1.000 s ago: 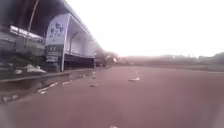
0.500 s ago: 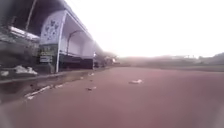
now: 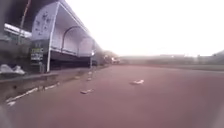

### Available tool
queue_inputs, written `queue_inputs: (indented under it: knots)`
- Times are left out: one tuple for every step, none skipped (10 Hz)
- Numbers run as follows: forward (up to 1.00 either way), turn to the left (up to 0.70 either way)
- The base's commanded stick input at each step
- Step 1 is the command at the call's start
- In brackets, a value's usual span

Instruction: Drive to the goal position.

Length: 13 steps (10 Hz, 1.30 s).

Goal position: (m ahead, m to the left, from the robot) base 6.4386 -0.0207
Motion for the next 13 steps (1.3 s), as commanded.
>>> queue_inputs:
  knots:
    - [0.7, -0.22]
    - [0.7, -0.35]
    - [0.7, -0.11]
    - [0.7, 0.0]
    - [0.7, -0.01]
    - [0.7, -0.05]
    - [0.7, -0.22]
    - [0.7, -0.02]
    - [0.7, -0.08]
    - [0.7, -0.23]
    - [0.7, -0.26]
    - [0.7, -0.03]
    - [0.7, 0.0]
